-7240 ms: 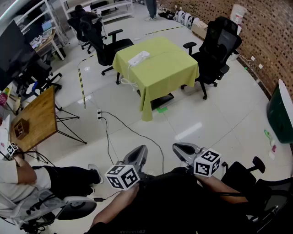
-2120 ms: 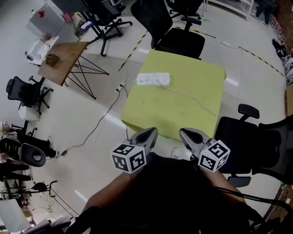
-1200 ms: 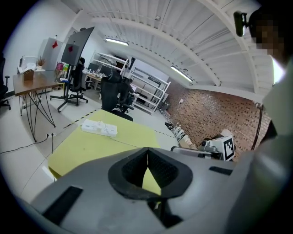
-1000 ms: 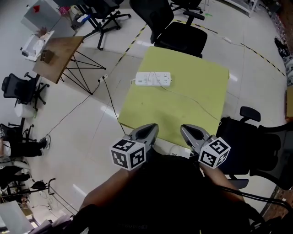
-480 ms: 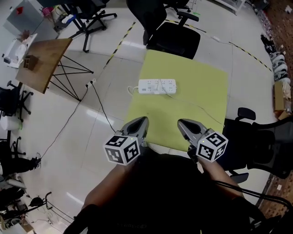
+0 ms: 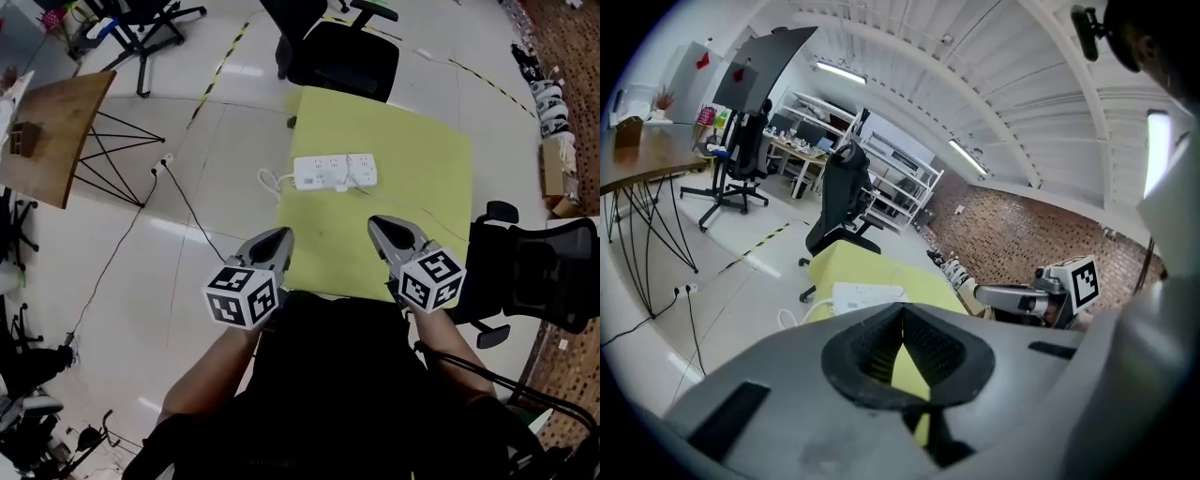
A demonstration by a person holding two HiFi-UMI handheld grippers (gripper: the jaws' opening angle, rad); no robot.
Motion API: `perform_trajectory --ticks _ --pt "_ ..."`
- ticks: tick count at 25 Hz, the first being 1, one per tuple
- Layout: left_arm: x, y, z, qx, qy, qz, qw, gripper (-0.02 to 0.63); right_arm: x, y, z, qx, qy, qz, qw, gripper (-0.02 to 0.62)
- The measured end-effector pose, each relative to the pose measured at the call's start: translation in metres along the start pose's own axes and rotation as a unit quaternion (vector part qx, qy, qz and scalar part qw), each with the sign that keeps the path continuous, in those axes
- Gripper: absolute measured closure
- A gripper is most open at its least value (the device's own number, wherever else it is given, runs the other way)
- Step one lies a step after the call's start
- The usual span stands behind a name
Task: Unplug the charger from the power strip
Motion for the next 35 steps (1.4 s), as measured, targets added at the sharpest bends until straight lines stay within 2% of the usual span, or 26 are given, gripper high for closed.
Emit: perform_trajectory --ticks 3,8,10,13,16,21,35 --pt "-0.020 -0.014 -0.004 -0.015 -0.002 0.003 0.9999 0.601 0.011 -0.014 -0.003 -0.011 -0.008 0.022 1.000 0.558" --pt "-0.029 -0.039 -0.012 -0.017 0.008 0.008 0.9998 0.601 0.042 -0.037 0.013 -0.050 -0.023 0.053 0.997 0.462" --pt "-0.031 -0.048 -0.010 -0.023 0.009 0.009 0.9996 0.601 0.053 -0.053 0.022 -0.070 -0.024 0.055 0.996 0.422" --pt "-0.029 -0.057 -0.004 -0.039 0.011 0.016 0.9991 0.601 0.065 -0.075 0.033 -0.093 -0.029 0.054 0.994 0.396" --pt "-0.030 -0.063 -0.001 -0.045 0.007 0.019 0.9988 0.601 0.079 -0.097 0.041 -0.106 -0.030 0.062 0.992 0.379" --pt "-0.041 -0.064 0.008 -0.051 0.029 0.010 0.9982 0.601 0.098 -0.127 0.059 -0.136 -0.034 0.076 0.987 0.341" --pt "-0.056 -0.062 0.014 -0.053 0.051 0.002 0.9973 0.601 0.125 -0.160 0.072 -0.163 -0.034 0.112 0.980 0.348"
Point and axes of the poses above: the fingertips, and each gripper's own axes: y backward along the fingers, x to its right, z out of its underside, the point moved 1 cm from there along y, backward along the fingers, and after that the axes turned 10 degrees about -z, right-handed, at the moved point
